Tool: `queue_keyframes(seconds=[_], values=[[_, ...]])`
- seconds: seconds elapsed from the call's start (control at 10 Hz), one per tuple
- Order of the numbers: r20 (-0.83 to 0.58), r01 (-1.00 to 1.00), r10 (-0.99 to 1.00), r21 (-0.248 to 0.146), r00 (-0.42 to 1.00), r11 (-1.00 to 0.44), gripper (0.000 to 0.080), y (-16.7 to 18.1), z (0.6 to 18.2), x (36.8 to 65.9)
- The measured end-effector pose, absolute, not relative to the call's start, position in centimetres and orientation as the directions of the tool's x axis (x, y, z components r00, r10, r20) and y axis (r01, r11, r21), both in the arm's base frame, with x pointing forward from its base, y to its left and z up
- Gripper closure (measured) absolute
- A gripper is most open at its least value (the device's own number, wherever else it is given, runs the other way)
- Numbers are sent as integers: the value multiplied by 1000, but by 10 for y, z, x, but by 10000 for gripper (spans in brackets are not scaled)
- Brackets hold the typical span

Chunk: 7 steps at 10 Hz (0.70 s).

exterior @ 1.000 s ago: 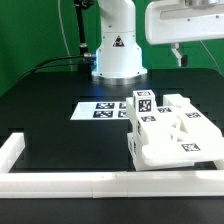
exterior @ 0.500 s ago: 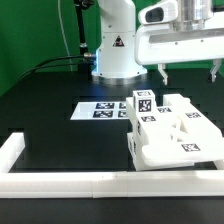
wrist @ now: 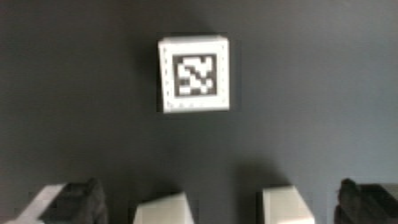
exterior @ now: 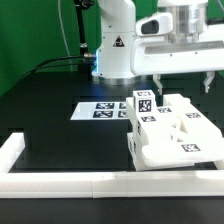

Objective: Assemble chair

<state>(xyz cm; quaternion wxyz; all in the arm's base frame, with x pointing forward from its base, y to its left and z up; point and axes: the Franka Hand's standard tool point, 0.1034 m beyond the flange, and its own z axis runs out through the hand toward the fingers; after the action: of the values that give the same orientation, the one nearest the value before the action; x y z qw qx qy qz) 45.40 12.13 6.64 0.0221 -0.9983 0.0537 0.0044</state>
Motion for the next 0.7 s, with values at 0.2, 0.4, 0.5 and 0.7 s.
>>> queue_keyframes(seconds=[0.2, 0.4, 0.5, 0.7], values=[[1, -103, -104, -23, 995, -994, 150, 119, 47, 448], [-8, -95, -95, -2, 995, -995, 150, 118, 28, 442], [-15, -92, -92, 7, 996, -996, 150, 117, 21, 438], [-1, -96, -96, 21, 995, -995, 150, 111, 12, 438]])
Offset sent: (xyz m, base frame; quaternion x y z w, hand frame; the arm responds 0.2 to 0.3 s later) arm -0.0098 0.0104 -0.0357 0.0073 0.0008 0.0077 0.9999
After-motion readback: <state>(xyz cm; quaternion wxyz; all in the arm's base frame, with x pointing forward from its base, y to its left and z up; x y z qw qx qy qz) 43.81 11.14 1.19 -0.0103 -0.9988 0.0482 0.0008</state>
